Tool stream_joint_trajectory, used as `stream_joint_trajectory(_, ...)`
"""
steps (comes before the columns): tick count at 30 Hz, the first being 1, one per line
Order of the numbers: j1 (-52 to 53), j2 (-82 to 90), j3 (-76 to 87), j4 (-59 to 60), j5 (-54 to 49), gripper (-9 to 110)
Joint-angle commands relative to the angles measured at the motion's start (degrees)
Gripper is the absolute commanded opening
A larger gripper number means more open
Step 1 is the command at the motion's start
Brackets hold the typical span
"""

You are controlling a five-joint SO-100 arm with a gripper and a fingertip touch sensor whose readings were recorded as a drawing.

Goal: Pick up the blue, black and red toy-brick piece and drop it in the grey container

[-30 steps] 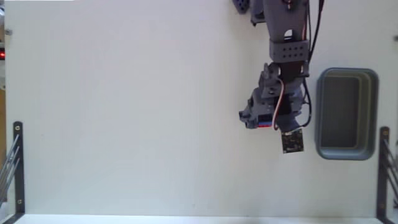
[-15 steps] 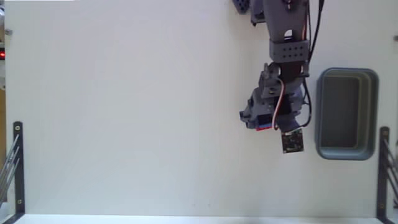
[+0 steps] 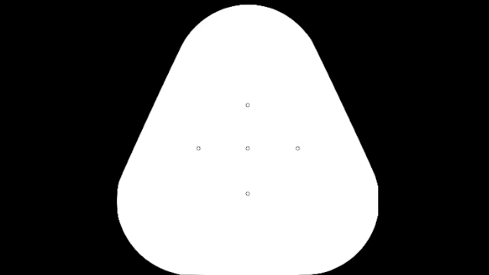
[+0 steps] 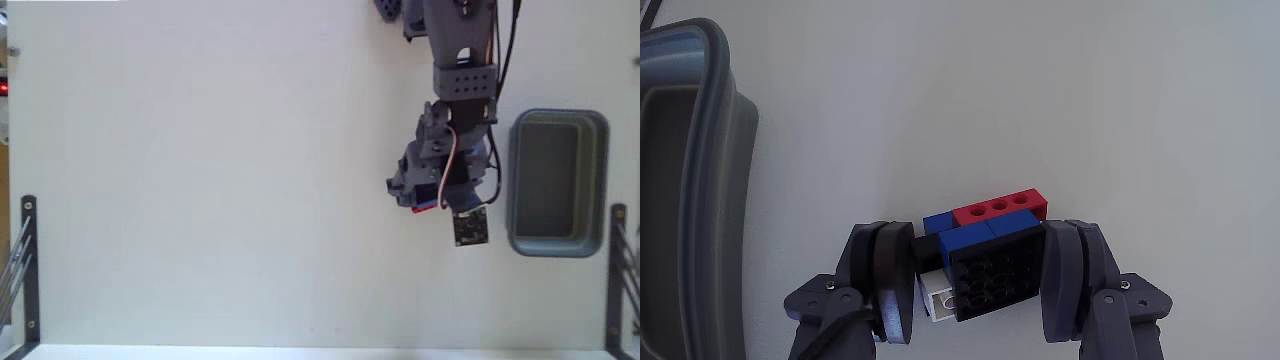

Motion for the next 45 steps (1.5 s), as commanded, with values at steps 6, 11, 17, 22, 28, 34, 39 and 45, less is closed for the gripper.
stream_joint_trajectory(6,0.11,1.39,0.37,-0.82,0.09,71)
stream_joint_trajectory(11,0.11,1.39,0.37,-0.82,0.09,69)
stream_joint_trajectory(17,0.11,1.39,0.37,-0.82,0.09,68)
stream_joint_trajectory(22,0.11,1.39,0.37,-0.82,0.09,66)
stream_joint_trajectory(28,0.11,1.39,0.37,-0.82,0.09,65)
stream_joint_trajectory(34,0.11,1.39,0.37,-0.82,0.09,63)
stream_joint_trajectory(39,0.11,1.39,0.37,-0.82,0.09,62)
stream_joint_trajectory(45,0.11,1.39,0.37,-0.82,0.09,61)
